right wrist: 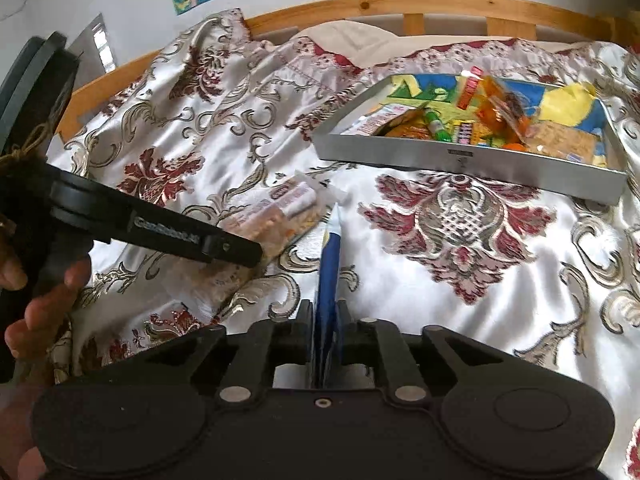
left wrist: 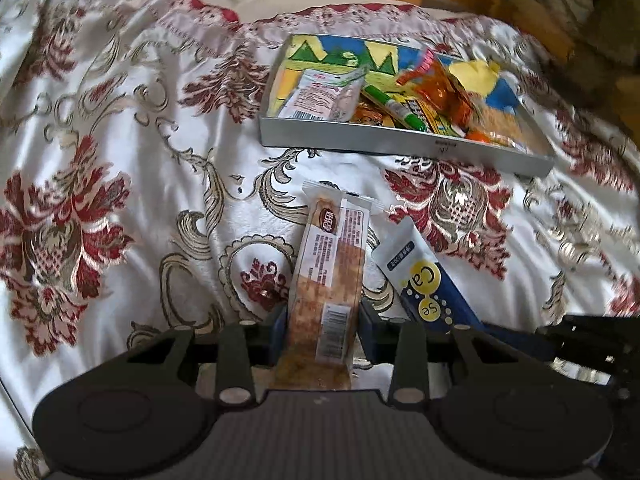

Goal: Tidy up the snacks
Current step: 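Lift the peanut bar and blue Ca packet and carry them toward the tray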

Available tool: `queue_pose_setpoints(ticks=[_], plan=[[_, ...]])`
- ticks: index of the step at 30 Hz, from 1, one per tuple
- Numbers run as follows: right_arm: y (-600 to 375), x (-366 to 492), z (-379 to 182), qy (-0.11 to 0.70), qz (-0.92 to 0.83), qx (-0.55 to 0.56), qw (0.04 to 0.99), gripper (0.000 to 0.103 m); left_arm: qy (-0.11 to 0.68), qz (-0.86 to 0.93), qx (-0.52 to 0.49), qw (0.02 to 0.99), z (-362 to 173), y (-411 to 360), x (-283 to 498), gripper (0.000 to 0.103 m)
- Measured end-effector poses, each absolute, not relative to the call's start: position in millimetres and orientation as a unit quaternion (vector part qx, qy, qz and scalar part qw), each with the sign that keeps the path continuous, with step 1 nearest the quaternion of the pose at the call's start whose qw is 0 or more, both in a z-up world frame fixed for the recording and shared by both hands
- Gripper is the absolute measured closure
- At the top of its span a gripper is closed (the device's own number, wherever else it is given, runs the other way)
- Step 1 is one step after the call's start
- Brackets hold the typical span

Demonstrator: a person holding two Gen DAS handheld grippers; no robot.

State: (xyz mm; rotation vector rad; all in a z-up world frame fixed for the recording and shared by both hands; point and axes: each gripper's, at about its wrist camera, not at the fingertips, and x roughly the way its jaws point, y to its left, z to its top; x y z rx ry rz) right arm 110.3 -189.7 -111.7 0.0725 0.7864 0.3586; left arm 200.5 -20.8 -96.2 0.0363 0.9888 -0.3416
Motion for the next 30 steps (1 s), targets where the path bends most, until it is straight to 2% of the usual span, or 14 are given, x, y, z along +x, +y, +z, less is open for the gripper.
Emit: queue_pose_setpoints(ticks=[2,8,11,14,16,18,20,30], plan=[[-182.5,113.6,-112.5,0.381,0.184,0.023,0.906,0.076,0.47,-0.164,0.024,0.867,-97.1,-22.2,200.0,0.06],[-176.8,115.8,-118.3,0.4,0.186,0.011,0.897,0.076,0.464,-0.158,0.037,0.871,-101.7,-24.0,201.6,0.049],[-179.7,115.8,-118.9,0.404,0.179,0.018,0.897,0.076,0.467,-0.153,0.044,0.87,-104.1,-26.3,202.6,0.048],[-179.9,115.5,-119.6,0.404,0.178,0.022,0.897,0.08,0.468,-0.152,0.042,0.869,-105.2,-26.1,202.9,0.047],[-178.0,114.6,-120.4,0.405,0.18,0.02,0.896,0.089,0.467,-0.151,0.044,0.87,-105.1,-26.3,202.1,0.047],[-175.2,112.8,-120.6,0.4,0.184,0.013,0.898,0.091,0.467,-0.152,0.043,0.87,-105.3,-26.5,201.8,0.051],[-172.6,110.4,-120.2,0.391,0.188,0.002,0.901,0.094,0.471,-0.154,0.037,0.868,-105.7,-27.1,202.0,0.061],[-164.5,103.1,-109.2,0.315,0.162,-0.102,0.93,0.095,0.462,-0.145,-0.006,0.875,-96.2,-20.5,203.6,0.063]])
